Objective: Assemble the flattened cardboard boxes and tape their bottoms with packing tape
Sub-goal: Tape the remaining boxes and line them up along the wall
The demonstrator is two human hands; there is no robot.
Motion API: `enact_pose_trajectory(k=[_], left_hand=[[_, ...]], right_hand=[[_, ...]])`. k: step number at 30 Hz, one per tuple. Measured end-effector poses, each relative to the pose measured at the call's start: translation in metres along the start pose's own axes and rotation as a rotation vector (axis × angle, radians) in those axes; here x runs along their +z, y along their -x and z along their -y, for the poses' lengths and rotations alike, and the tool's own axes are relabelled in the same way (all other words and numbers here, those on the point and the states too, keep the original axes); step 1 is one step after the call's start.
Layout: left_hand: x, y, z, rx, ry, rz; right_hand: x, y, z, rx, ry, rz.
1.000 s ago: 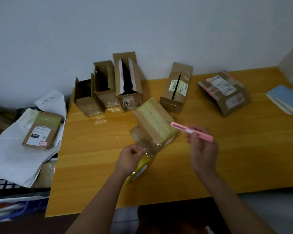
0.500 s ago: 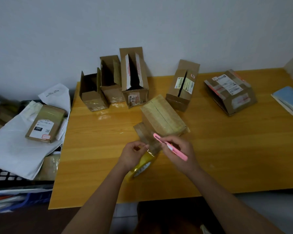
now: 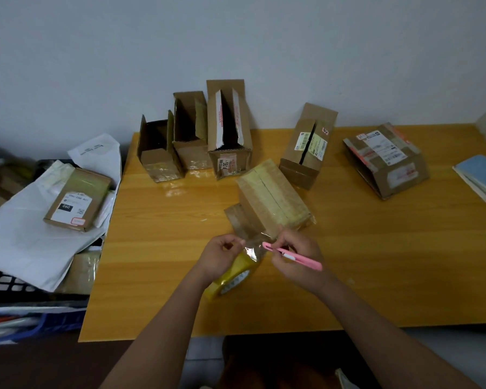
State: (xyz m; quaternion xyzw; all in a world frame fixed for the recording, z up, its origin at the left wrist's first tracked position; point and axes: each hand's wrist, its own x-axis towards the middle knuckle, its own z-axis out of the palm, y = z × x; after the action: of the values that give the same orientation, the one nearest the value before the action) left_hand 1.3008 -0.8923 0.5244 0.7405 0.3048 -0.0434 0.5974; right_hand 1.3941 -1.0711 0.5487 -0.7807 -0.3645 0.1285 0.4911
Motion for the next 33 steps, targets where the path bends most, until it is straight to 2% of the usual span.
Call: enact_pose_trajectory(k=[3, 6, 11, 16, 19, 24, 26, 31, 33], left_hand=[[0.001, -0.002, 0.001, 0.003, -0.004, -0.002], [0.001, -0.004, 0.004, 0.008, -0.01, 0.017], [0.004, -0.007, 0.005, -0.008, -0.036, 0.039], [0.001, -0.006, 0.004, 0.001, -0.004, 0.055], [0.001, -0.006, 0.003, 0.009, -0.002, 0.067], [-0.002, -0.003, 0.003, 0.013, 0.023, 0.066], [-0.008, -0.001, 0.005, 0.001, 0.064, 0.029], [-0.005, 0.002, 0.007, 0.019, 0.043, -0.026], [0.0, 0.005, 0.003, 0.018, 0.026, -0.034]], right_hand=[[0.001, -0.001, -0.003, -0.126, 0.081, 0.115], [-0.004, -0.001, -0.006, -0.161, 0.061, 0.131], [-0.01, -0.003, -0.002, 0.112, -0.159, -0.03], [-0.004, -0.005, 0.001, 0.173, -0.216, -0.101], [0.0, -0.004, 0.005, 0.174, -0.118, -0.044], [-0.002, -0.004, 0.001, 0.017, 0.053, 0.12], [-0.005, -0.002, -0.003, 0.0, 0.05, 0.143], [-0.012, -0.012, 0.011, 0.264, -0.171, 0.037], [-0.021, -0.016, 0.022, 0.281, -0.251, -0.079]])
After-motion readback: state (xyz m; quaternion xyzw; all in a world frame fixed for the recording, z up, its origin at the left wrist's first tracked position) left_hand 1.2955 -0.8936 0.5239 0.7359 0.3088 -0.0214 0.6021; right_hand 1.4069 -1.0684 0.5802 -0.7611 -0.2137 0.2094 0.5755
